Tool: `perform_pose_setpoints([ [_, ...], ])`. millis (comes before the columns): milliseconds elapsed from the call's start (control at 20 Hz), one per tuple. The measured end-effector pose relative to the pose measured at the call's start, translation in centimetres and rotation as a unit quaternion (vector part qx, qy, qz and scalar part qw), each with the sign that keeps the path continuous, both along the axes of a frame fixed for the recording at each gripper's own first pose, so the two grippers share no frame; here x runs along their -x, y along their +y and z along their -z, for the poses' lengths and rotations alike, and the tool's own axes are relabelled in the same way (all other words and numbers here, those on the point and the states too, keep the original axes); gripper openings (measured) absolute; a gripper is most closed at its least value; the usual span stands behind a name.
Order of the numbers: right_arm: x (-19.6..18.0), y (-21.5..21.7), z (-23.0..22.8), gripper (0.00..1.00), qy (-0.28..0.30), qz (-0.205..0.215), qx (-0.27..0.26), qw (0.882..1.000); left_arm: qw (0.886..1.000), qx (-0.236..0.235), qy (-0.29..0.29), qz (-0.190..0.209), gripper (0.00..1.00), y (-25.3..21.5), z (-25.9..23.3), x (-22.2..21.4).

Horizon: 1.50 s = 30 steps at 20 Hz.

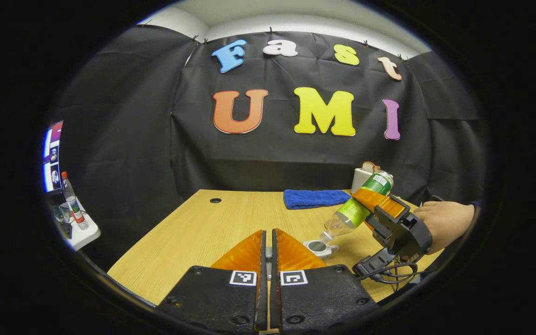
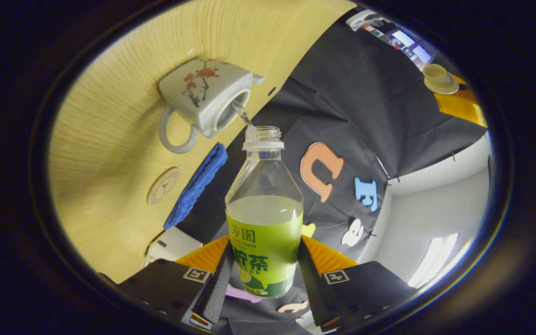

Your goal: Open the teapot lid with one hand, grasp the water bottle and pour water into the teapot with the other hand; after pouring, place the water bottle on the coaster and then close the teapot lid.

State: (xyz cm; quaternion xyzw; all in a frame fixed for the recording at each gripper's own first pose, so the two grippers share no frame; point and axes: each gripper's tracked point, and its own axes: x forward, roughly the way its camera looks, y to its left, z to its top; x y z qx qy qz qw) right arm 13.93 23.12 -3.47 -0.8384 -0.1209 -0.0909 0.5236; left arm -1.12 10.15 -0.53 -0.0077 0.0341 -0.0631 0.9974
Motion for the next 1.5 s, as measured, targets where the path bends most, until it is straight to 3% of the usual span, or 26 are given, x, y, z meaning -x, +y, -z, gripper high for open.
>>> perform_pose_setpoints([
  [50,0.0,0.2,0.0,0.7,0.0,0.0,0.002,1.0,1.0,0.0,-0.001,-0.001,0.05,0.1,0.0,0.0],
  [250,0.1,0.0,0.0,0.75,-0.001,0.004,0.003,1.0,1.0,0.0,0.001,-0.003,0.05,0.1,0.0,0.0],
  [800,0.0,-0.4,0.5,0.75,0.0,0.0,-0.009,1.0,1.0,-0.006,0.003,-0.004,0.05,-0.2,0.1,-0.2],
  [900,-0.2,-0.7,0.7,0.72,0.002,-0.009,-0.028,1.0,1.0,-0.005,0.003,-0.008,0.05,0.0,0.1,-0.2],
  [1050,-1.1,-1.6,1.4,0.73,0.02,-0.033,-0.108,0.993,1.0,-0.002,0.0,-0.013,0.05,0.4,0.0,-0.2],
  [1300,-1.0,-3.0,1.5,0.77,0.078,-0.062,-0.262,0.96,1.0,0.0,0.003,-0.009,0.05,0.3,0.2,-0.1],
  [1400,-1.4,-3.7,2.3,0.77,0.117,-0.075,-0.328,0.934,1.0,-0.002,0.005,-0.009,0.05,0.1,0.2,-0.3],
  [1500,-1.9,-4.1,2.7,0.77,0.164,-0.085,-0.41,0.893,1.0,-0.002,0.007,-0.008,0.05,0.0,0.4,-0.4],
])
